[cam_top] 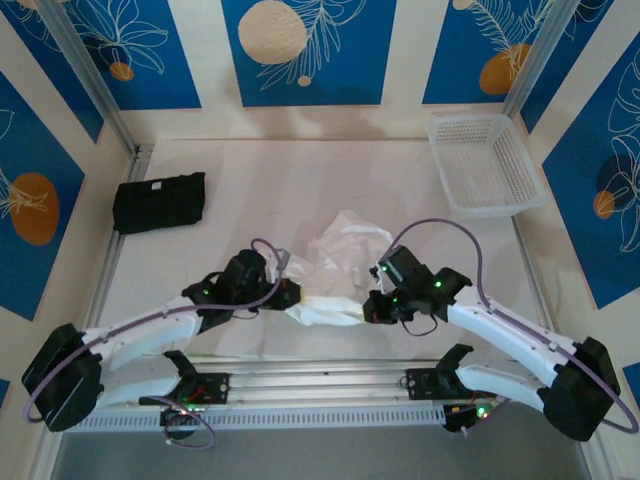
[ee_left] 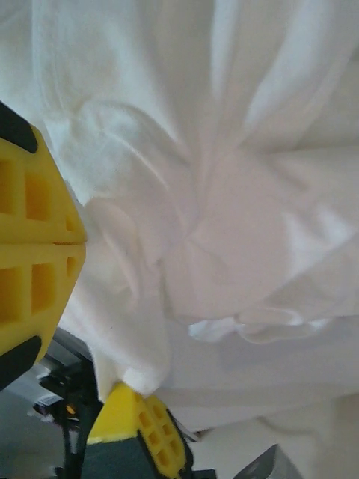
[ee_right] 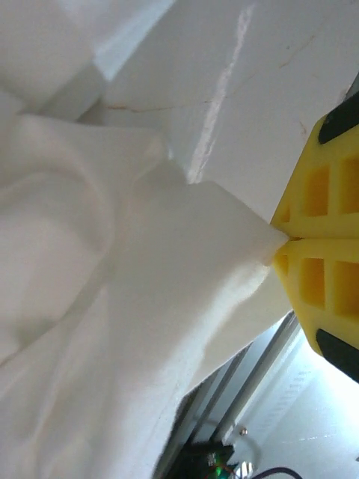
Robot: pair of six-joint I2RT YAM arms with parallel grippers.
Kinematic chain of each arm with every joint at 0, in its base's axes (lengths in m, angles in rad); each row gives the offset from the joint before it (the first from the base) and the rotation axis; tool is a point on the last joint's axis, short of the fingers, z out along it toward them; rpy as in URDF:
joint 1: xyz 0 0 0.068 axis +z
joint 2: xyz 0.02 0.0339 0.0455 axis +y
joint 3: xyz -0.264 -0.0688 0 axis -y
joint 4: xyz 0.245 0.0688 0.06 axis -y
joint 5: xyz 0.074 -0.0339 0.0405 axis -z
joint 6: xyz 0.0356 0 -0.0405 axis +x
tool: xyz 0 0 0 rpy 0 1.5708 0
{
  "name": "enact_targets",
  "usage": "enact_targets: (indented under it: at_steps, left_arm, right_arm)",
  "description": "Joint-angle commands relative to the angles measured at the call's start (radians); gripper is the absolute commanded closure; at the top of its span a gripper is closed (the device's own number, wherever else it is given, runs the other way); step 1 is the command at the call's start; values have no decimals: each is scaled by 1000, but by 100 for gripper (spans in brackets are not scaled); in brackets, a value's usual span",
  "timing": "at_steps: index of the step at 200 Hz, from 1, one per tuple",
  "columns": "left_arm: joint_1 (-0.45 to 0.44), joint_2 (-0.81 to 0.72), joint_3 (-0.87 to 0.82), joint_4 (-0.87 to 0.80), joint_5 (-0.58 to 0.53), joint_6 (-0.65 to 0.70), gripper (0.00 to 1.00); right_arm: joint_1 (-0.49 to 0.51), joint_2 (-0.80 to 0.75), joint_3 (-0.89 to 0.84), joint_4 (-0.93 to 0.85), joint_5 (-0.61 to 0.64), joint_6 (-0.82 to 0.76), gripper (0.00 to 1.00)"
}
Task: Fold the inside-out t-shirt
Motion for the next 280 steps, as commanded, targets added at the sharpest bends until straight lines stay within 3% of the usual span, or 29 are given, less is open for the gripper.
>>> enact_targets:
  at_steps: [1, 52, 100, 155, 202, 259, 280]
  left_arm:
    - [47, -56, -17, -45, 8, -28, 100]
    - [46, -13, -8, 11, 81, -23, 100]
    - [47, 0, -26, 21, 79, -31, 100]
    - [97, -60, -89, 74, 71, -132, 100]
    - [144, -147, -138, 91, 102, -216, 100]
    - [140, -158, -131, -53, 124, -126, 100]
    - [97, -134, -142, -92, 128, -97, 100]
  right_arm:
    - [-28, -67, 41, -17, -69, -119, 100]
    - [-47, -177, -13, 266, -318, -168, 100]
    - [-47, -210, -67, 290, -413, -225, 100]
    - [-51, -266, -108, 199, -359, -218, 100]
    - [-27, -238, -110, 157, -241, -197, 100]
    - [66, -155, -119, 152, -126, -190, 100]
    - [113, -92, -141, 180, -99, -162, 100]
